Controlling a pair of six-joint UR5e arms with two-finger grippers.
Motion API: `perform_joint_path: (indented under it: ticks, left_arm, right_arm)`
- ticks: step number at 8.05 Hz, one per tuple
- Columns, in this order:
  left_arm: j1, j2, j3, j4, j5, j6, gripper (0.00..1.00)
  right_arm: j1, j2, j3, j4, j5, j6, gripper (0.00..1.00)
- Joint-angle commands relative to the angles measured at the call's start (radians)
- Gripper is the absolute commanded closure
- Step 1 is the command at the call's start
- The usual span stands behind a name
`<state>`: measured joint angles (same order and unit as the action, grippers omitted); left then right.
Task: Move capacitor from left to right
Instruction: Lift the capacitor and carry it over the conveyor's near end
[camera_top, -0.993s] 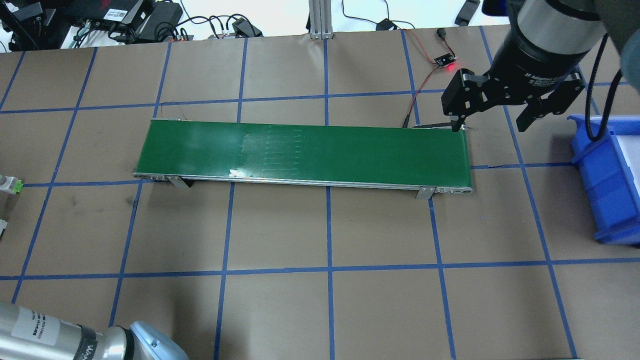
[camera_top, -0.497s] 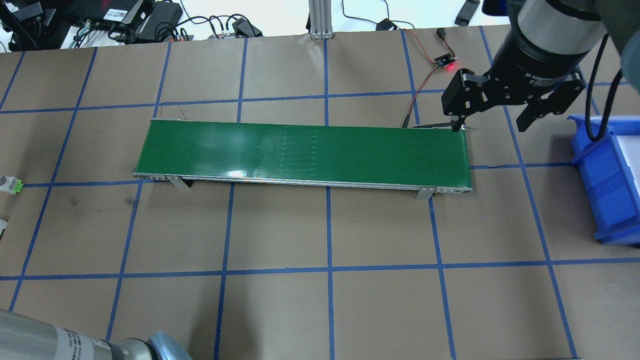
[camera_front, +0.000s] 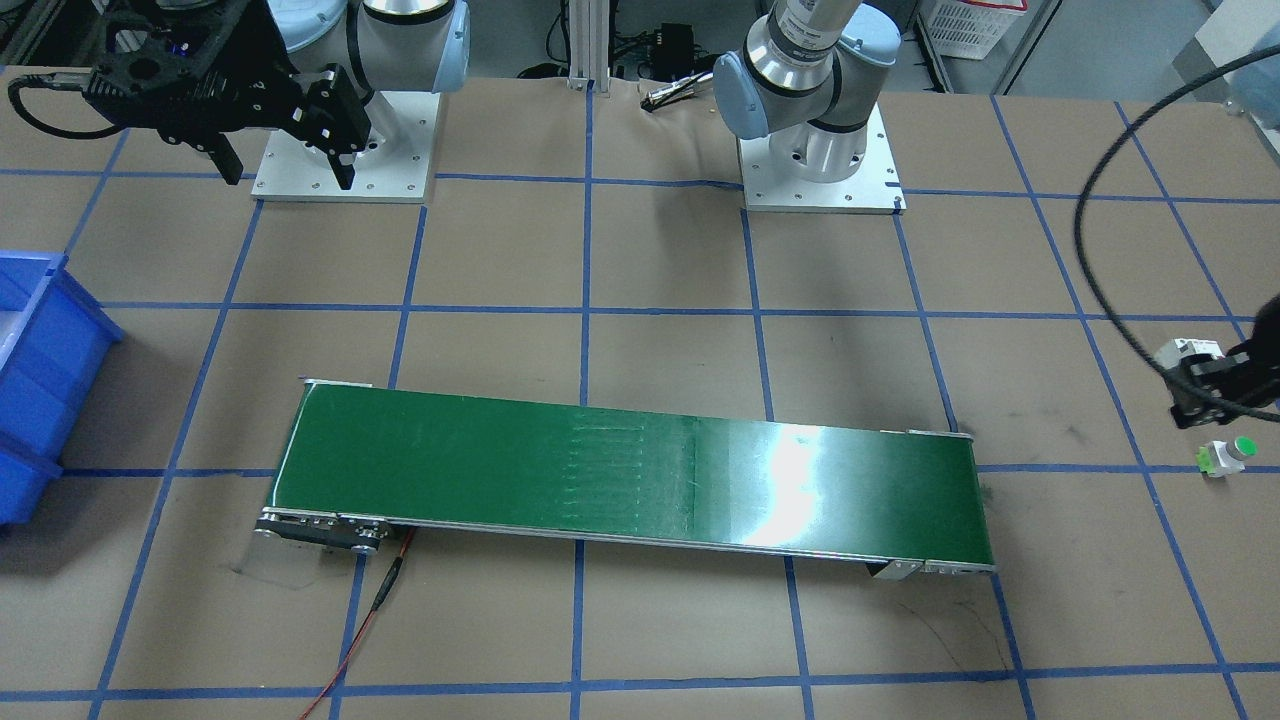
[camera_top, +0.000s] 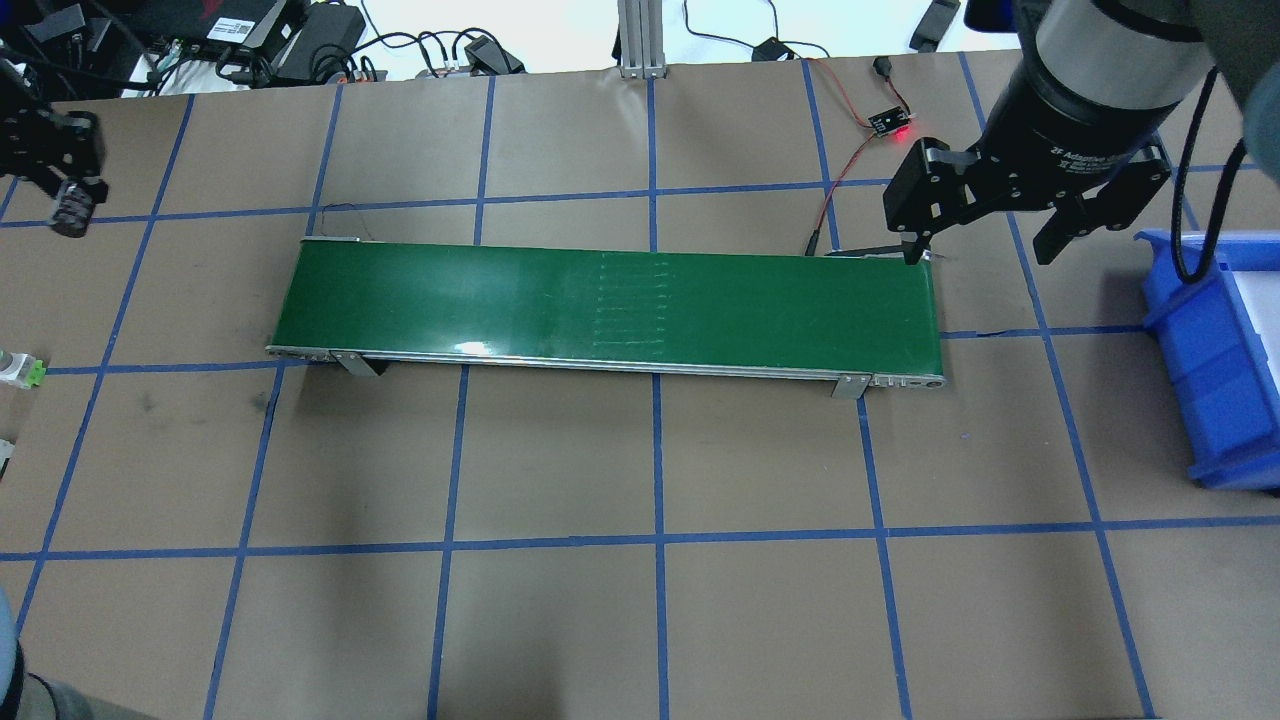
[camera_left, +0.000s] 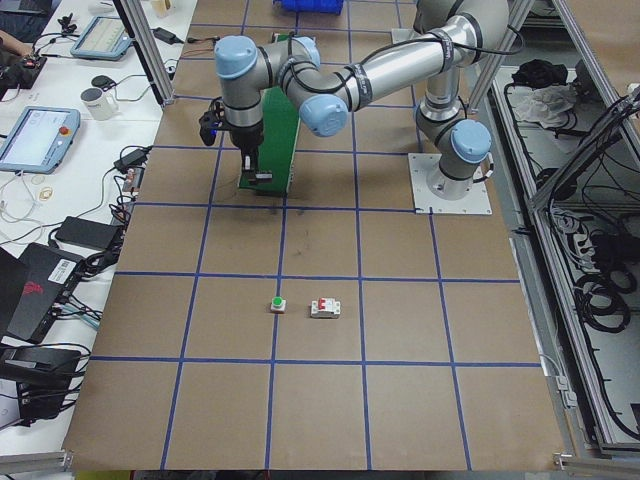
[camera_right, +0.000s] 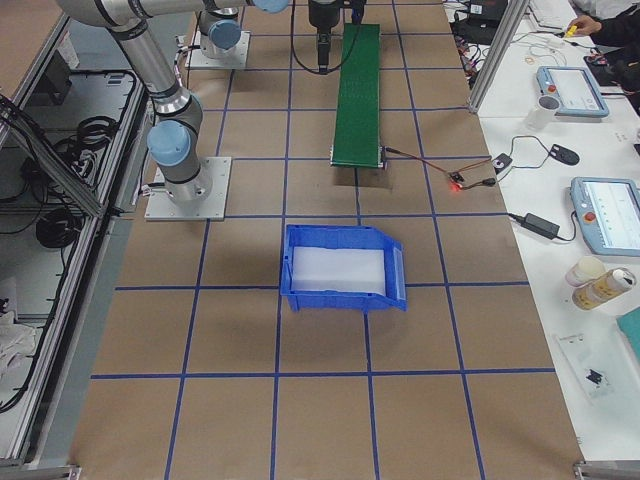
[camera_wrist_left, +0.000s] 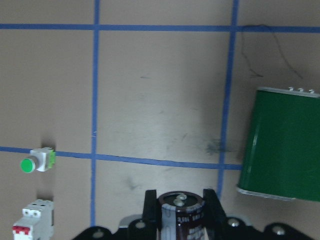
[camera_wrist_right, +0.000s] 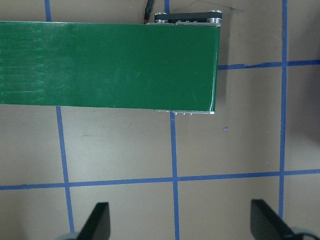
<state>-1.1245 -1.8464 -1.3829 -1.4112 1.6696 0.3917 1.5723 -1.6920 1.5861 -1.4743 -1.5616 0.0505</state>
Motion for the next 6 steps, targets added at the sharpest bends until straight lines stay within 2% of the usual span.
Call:
perform_joint_path:
  ticks: [1,3,4,5,6]
  left_arm:
    - [-0.184,-0.031,-0.037,0.011,-0.002,-0.143,1.00]
    - [-0.234,-0.094,-0.102,0.093,-0.002,-0.134,1.00]
    - [-0.244,-0.120,-0.141,0.230,-0.004,-0.096,1.00]
    - [-0.244,-0.144,-0.166,0.298,-0.005,-0.044,1.00]
    - [-0.244,-0.158,-0.174,0.302,-0.005,-0.030,1.00]
  right_arm:
    - [0.000,-0.001,0.000,0.000,0.000,0.000,0.00]
    - [0.000,-0.001,0.002,0.000,-0.002,0.000,0.00]
    - [0.000,-0.001,0.002,0.000,0.000,0.000,0.00]
    - [0.002,-0.001,0.002,0.000,-0.002,0.000,0.00]
    - [0.000,-0.001,0.002,0.000,0.000,0.000,0.00]
